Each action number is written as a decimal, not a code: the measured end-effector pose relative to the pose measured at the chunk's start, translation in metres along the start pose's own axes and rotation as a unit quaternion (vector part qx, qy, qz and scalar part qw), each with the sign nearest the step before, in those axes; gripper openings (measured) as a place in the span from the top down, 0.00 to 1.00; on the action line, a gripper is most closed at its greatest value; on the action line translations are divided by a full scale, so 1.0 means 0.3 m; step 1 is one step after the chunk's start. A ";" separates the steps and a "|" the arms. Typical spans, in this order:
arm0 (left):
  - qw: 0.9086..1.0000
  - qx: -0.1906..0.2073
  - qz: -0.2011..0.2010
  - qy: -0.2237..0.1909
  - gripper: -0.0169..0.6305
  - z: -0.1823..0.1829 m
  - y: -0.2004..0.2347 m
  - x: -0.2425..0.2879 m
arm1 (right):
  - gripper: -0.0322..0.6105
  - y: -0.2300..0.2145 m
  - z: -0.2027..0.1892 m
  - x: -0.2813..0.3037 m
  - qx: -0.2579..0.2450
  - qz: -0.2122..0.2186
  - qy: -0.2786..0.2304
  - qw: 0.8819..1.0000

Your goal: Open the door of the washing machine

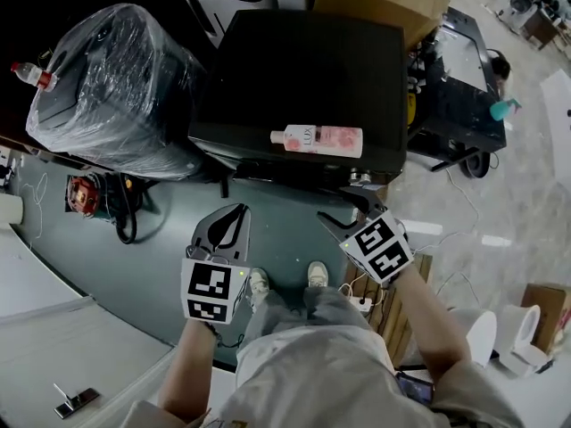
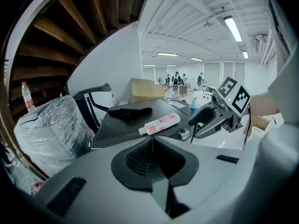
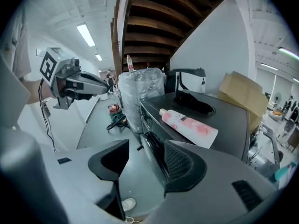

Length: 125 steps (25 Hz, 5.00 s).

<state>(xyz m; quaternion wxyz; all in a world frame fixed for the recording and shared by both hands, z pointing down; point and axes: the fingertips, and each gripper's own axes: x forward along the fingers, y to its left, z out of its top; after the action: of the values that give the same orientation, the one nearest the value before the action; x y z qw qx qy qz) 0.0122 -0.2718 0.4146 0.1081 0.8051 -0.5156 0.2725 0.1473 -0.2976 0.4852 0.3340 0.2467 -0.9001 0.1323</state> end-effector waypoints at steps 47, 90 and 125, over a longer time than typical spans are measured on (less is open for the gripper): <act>0.976 -0.062 -0.160 0.133 0.93 -0.687 0.178 0.464 | 0.64 -0.164 -0.423 0.722 0.060 -0.077 0.156 0.983; 0.946 -0.253 0.016 0.200 0.93 -1.403 0.323 -0.290 | 0.70 0.852 -0.448 0.902 0.300 -0.094 0.146 0.938; 0.897 -0.378 0.158 0.169 0.93 -1.664 0.834 -0.689 | 0.69 1.191 -0.010 1.478 0.429 -0.087 0.150 0.887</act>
<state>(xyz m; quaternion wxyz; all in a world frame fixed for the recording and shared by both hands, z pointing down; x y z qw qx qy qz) -0.4398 0.0035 0.6874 0.4449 0.5538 -0.6740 0.2025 -0.3317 -0.1529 0.7569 0.3366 0.4204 -0.6700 0.5110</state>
